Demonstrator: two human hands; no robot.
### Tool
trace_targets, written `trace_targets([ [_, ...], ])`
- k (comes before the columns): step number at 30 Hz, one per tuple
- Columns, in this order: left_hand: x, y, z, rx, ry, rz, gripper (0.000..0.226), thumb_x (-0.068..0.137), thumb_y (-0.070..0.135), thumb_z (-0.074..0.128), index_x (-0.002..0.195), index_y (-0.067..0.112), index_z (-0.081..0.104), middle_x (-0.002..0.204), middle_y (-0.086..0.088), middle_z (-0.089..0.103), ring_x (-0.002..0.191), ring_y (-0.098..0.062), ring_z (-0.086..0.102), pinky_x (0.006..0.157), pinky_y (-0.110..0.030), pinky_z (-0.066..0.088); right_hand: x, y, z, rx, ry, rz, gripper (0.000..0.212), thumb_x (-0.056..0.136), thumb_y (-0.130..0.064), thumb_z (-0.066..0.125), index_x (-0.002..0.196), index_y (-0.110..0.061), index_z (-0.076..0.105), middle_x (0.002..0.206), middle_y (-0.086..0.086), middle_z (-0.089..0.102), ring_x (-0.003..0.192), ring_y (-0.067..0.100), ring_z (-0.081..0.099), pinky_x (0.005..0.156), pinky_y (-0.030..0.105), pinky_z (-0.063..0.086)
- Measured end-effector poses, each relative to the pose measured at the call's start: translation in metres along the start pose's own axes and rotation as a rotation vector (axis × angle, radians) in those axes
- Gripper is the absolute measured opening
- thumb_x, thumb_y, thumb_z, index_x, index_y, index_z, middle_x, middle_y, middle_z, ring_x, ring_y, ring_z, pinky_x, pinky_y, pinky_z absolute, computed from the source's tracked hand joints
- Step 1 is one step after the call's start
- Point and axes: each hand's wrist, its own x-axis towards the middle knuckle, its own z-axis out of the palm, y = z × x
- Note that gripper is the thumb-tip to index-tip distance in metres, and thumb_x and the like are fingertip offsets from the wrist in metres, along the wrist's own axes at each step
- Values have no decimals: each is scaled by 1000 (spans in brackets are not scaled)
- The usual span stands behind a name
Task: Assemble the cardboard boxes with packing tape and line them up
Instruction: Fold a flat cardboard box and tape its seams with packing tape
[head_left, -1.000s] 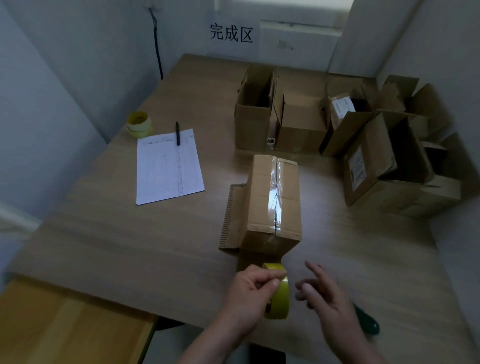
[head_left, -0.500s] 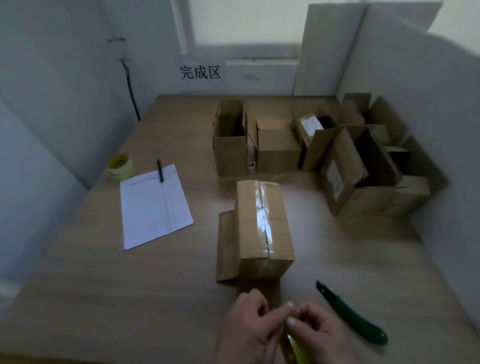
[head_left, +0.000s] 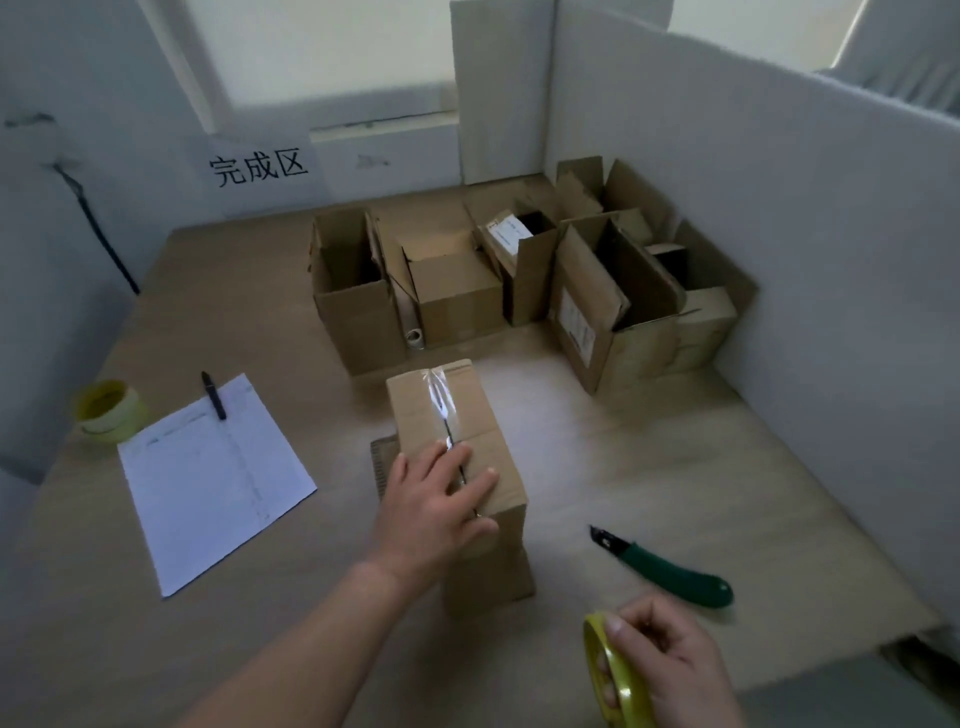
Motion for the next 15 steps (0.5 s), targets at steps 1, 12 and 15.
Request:
trace_targets([
  [1,-3,-2,4,5,18,15,51,84,58,48,122,29,65,130,-10,60,118,-37,54,93,-51,43,-2,4,-2,17,34,-7,20,85,9,64,70,8,51,56,32,56,42,26,50,42,27,43],
  [12,-8,-14,8,-45,3,84,63,70,49,63,130,30,56,133,-9,58,122,-36,49,98,-56,40,-5,-17,11,54,88,-86,20,88,8,61,73,4,48,55,26,55,38,24,50,39,27,43],
  [15,-9,-12,6,-79,-34,68,73,64,42,79,131,32,52,136,-6,55,126,-36,47,102,-59,37,-1,-28,22,14,63,-113,17,89,4,62,75,3,53,58,24,58,42,24,53,41,27,45],
])
